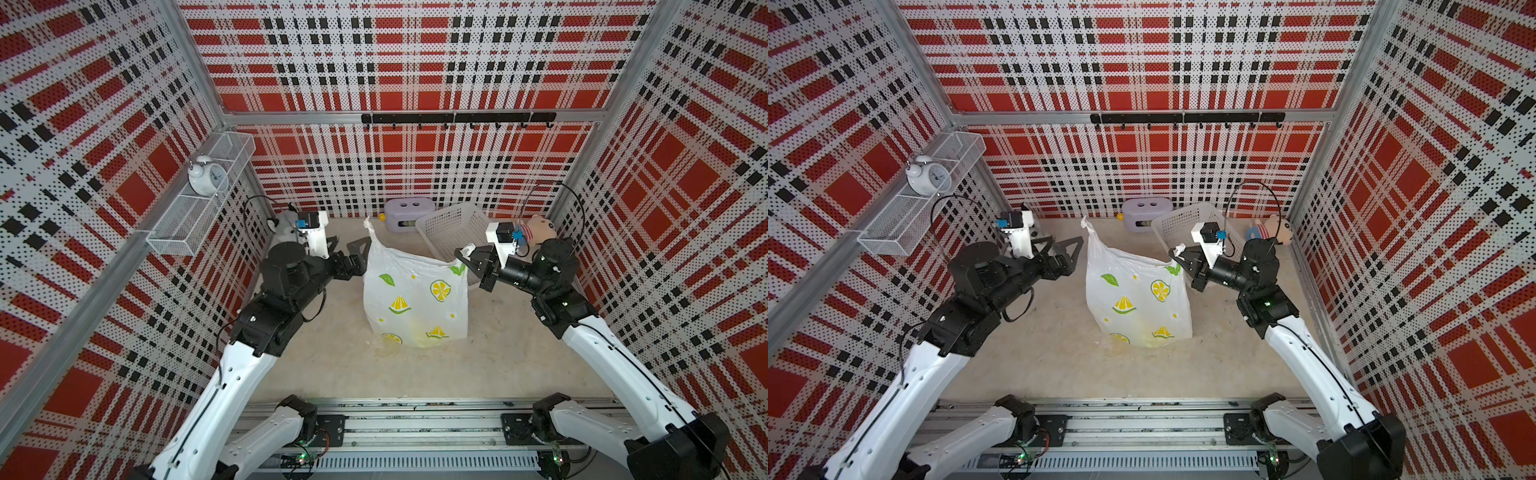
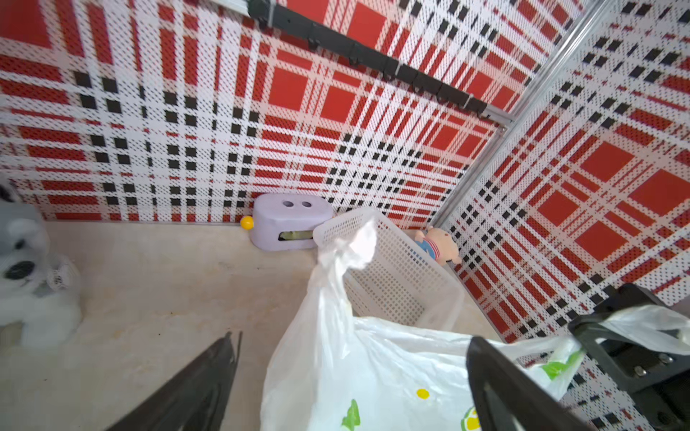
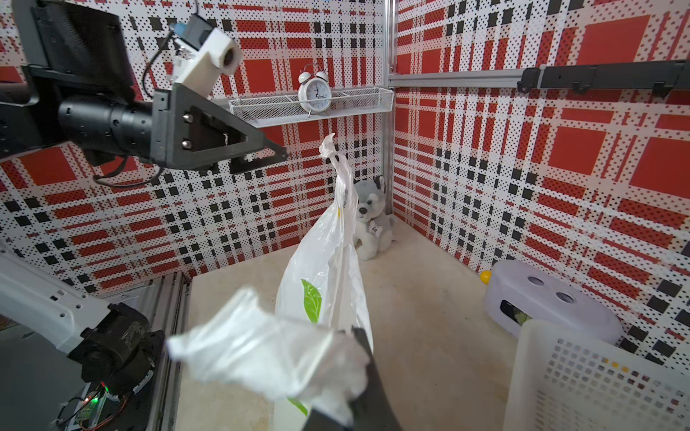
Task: Place the banana into a plastic bag & tie a knot
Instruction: Adjust the plastic bag at the center of the board.
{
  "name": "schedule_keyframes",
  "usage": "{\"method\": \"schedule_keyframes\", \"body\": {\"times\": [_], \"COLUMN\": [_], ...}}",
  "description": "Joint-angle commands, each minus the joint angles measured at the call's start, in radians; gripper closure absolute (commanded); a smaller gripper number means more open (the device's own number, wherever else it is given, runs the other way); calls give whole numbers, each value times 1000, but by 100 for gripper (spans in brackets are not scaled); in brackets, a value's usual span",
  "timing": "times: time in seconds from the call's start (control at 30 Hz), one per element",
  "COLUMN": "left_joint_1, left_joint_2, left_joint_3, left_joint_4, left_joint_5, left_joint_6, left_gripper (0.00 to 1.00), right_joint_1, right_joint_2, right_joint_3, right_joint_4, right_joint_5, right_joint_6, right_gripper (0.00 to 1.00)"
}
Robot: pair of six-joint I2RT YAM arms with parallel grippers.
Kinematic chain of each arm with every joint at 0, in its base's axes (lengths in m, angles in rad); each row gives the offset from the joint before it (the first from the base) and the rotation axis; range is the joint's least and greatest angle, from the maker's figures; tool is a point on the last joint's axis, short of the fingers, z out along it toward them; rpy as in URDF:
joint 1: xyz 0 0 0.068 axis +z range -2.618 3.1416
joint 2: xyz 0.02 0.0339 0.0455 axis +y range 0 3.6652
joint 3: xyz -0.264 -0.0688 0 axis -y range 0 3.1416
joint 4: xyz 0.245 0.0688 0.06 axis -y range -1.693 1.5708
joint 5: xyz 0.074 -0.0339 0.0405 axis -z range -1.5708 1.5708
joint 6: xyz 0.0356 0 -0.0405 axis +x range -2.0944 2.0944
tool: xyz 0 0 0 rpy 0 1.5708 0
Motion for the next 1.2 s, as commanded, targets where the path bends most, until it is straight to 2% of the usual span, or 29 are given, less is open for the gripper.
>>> {"method": "schedule_keyframes", "body": {"times": [0.0, 0.07, 0.13, 0.23, 0.3, 0.37, 0.43, 0.57, 0.67, 0.77, 0.9, 1.03, 1.1, 1.17], "left_joint_1": [6, 2, 2, 3, 18, 63, 156, 381, 447, 463, 453, 417, 392, 367], "left_joint_2": [-109, -183, -258, -339, -342, -276, -207, -22, 170, 360, 502, 553, 557, 537], "left_joint_3": [-140, -258, -392, -574, -642, -657, -686, -768, -744, -713, -620, -553, -520, -493], "left_joint_4": [197, 295, 429, 675, 790, 858, 981, 1463, 1781, 2113, 2134, 2076, 1949, 1759], "left_joint_5": [-133, -166, -151, -68, -29, 54, 191, 541, 761, 871, 923, 940, 931, 883], "left_joint_6": [-49, -75, -88, -82, -61, -34, -56, -287, -419, -586, -580, -530, -436, -286], "left_gripper": [2, 2, 2, 2, 2, 2, 2, 2, 2, 2, 2, 2, 2, 2], "right_joint_1": [-34, -48, -57, -60, -62, -63, -64, -63, -63, -63, -64, -64, -64, -64], "right_joint_2": [19, 36, 51, 72, 77, 86, 93, 96, 106, 121, 129, 126, 124, 124], "right_joint_3": [31, 46, 61, 87, 97, 110, 124, 134, 141, 153, 167, 174, 177, 179], "right_joint_4": [-18, -25, -28, -60, -66, -78, -96, -126, -138, -152, -189, -220, -227, -236], "right_joint_5": [-34, -66, -90, -110, -123, -141, -149, -156, -160, -162, -156, -145, -139, -138], "right_joint_6": [42, 60, 74, 75, 76, 79, 78, 65, 64, 61, 47, 34, 32, 30], "right_gripper": [100, 100, 100, 100, 100, 100, 100, 100, 100, 100, 100, 100, 100, 100]}}
